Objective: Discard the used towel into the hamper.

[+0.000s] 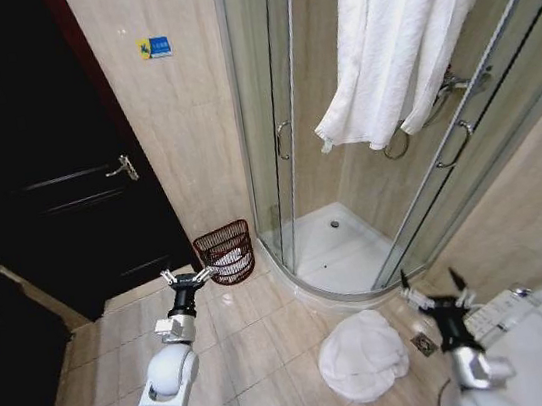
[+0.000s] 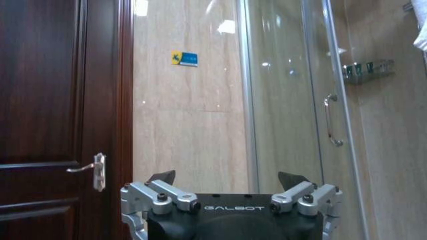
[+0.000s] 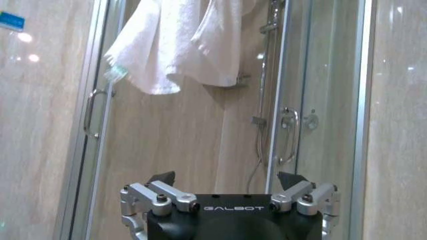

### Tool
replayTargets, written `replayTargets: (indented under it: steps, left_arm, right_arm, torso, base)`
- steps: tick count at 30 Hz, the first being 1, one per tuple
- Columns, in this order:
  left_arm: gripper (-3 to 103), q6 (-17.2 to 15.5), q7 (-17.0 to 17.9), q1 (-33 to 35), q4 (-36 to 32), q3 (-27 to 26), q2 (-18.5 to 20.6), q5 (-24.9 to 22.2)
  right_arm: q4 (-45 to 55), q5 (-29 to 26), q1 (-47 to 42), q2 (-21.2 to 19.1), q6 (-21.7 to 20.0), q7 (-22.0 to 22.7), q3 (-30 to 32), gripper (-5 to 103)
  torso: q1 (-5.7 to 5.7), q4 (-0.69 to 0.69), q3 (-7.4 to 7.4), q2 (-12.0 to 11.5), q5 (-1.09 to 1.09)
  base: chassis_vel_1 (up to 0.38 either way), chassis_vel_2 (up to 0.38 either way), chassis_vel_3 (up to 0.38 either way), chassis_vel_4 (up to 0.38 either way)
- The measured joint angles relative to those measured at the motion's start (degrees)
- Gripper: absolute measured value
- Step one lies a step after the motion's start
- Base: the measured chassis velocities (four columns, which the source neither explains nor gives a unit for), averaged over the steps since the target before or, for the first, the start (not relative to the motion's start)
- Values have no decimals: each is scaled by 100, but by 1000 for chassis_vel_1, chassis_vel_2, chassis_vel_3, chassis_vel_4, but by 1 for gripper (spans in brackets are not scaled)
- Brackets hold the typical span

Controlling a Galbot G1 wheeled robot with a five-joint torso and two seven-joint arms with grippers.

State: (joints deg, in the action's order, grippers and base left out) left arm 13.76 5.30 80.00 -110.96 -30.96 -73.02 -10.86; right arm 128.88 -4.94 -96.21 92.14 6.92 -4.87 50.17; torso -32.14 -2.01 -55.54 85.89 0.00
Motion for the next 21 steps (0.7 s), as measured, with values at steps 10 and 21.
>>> replayTargets:
  steps: [10,21]
  left_arm:
    - [100,22,5,62,-17,-16,-30,164]
    - [100,116,9,106,-65,-28,-158,388]
  right_arm:
    - [206,-55,410,-158,-359,99,-54,100]
    - [579,-109,1276,-523,-1009,315,-225,100]
  torso:
    - [0,2,-2,7,1]
    - [-4,3,-4,8,1]
  base:
    - [0,0,0,0]
    - [0,0,0,0]
